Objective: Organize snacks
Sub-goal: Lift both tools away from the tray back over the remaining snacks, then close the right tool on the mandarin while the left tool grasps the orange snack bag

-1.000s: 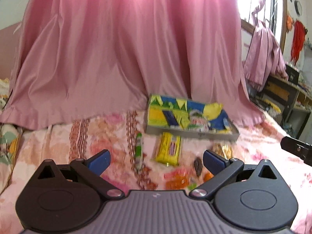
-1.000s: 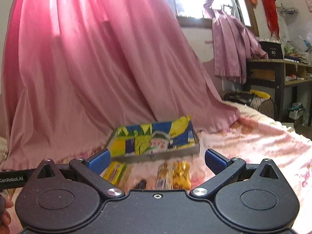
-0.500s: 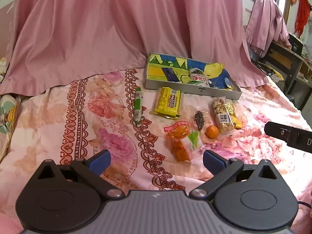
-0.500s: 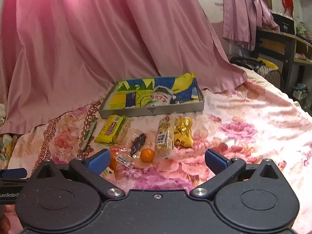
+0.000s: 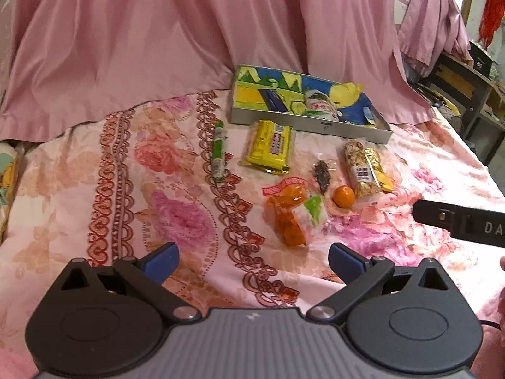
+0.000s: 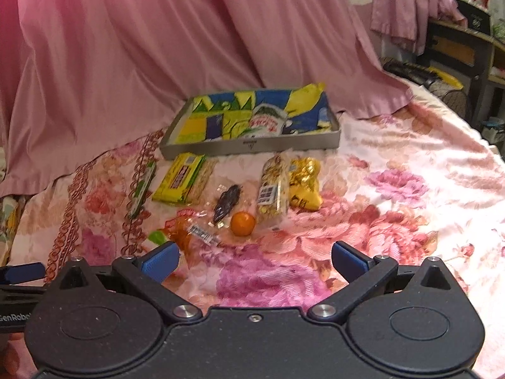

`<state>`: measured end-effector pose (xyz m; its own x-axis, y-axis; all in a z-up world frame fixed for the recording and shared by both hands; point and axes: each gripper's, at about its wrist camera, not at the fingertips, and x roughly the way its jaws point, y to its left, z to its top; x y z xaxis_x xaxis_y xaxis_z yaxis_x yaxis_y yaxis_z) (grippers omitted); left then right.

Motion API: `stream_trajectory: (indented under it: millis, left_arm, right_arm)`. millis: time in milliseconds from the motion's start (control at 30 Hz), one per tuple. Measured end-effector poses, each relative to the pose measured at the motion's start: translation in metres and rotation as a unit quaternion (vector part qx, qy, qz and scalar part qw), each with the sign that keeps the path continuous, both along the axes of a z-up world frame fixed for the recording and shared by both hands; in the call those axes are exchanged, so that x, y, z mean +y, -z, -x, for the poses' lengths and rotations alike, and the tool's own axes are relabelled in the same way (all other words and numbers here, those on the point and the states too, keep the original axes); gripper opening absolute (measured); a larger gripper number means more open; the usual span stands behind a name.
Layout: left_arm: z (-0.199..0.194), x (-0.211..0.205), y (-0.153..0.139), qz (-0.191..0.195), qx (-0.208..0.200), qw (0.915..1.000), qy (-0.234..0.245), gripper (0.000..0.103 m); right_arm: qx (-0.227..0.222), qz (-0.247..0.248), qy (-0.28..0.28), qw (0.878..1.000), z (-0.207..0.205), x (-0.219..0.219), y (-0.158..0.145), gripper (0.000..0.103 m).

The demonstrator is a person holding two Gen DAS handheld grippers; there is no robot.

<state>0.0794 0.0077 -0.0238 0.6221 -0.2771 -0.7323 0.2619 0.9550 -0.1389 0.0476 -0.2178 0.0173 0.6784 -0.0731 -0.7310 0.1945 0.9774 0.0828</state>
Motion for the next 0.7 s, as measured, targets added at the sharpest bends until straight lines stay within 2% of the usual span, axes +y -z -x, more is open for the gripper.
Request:
stream_trajectory:
  millis: [200, 333, 467, 600, 700]
  left_arm:
    - [-0.004, -0.007, 0.008, 0.028, 0.015, 0.9992, 0.024, 0.103]
    - [-0.011, -0.012, 0.014, 0.043, 0.025, 0.9984, 0.028, 0.103]
    - [-0.025, -0.02, 0.025, 0.038, 0.022, 0.9988, 0.022, 0.103]
    - [-0.041, -0.031, 0.041, 0.031, 0.036, 0.9988, 0.01, 0.103]
    - [-0.048, -0.038, 0.05, 0.03, 0.034, 0.999, 0.007, 0.103]
  right_arm:
    - [0.027, -0.051, -0.008, 0.998, -0.02, -0.017, 0.002, 0.102]
    - [0.061, -0.091, -0.01, 0.994, -0.039, -0.031, 0.011, 0.102]
    - [0.094, -0.136, -0.011, 0.986, -0.062, -0.042, 0.023, 0.102]
    - [0.095, -0.167, -0.012, 0.981, -0.081, -0.051, 0.036, 0.102]
    - [0.103, -0.207, 0.008, 0.973, -0.093, -0.061, 0.053, 0.102]
